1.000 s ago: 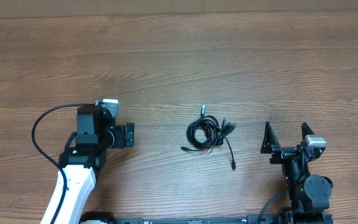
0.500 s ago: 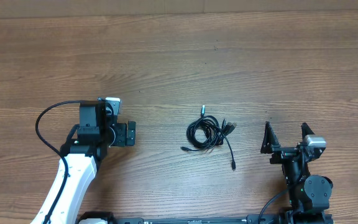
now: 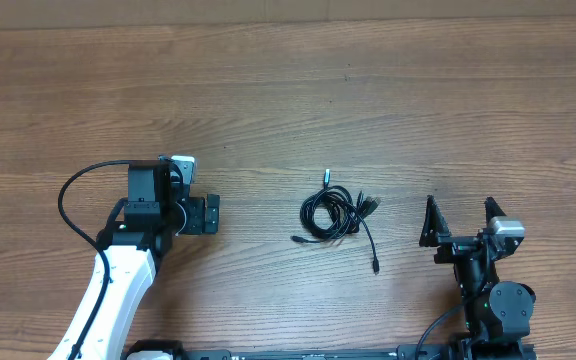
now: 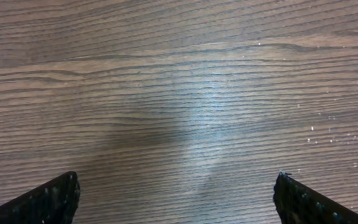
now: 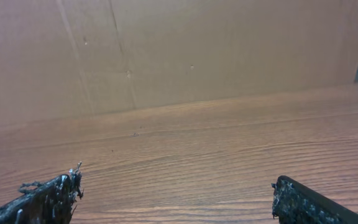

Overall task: Untangle cables
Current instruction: 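Raise the left gripper and move it toward the cable bundle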

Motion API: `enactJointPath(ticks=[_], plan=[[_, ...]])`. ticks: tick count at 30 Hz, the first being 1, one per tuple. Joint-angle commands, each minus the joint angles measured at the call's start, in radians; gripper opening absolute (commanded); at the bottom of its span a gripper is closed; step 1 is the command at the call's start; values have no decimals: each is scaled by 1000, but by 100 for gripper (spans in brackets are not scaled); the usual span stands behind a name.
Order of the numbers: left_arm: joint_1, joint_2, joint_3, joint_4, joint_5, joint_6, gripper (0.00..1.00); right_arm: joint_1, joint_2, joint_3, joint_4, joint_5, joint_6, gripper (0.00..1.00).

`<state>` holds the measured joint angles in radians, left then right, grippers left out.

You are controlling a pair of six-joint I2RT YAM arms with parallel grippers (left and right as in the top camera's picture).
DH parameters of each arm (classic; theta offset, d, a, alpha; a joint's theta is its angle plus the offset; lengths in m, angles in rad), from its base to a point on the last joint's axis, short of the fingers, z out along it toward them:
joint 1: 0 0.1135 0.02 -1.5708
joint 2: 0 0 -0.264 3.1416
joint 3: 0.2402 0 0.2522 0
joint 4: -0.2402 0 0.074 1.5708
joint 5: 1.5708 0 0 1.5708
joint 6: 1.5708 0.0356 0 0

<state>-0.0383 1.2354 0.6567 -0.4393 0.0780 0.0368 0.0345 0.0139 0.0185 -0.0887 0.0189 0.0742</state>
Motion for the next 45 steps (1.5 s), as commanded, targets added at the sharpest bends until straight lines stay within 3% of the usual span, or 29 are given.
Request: enactJointPath(ticks=[1, 17, 29, 45], plan=[[5, 6, 27, 0, 24, 16, 100, 5, -11, -10, 6, 13, 4, 100], [5, 6, 27, 40, 24, 16, 100, 5, -11, -10, 6, 14, 4, 100], [5, 6, 27, 44, 84, -90, 100, 5, -11, -10, 6, 13, 4, 100], [5, 6, 27, 52, 79, -90, 100, 5, -11, -10, 6, 14, 4, 100]])
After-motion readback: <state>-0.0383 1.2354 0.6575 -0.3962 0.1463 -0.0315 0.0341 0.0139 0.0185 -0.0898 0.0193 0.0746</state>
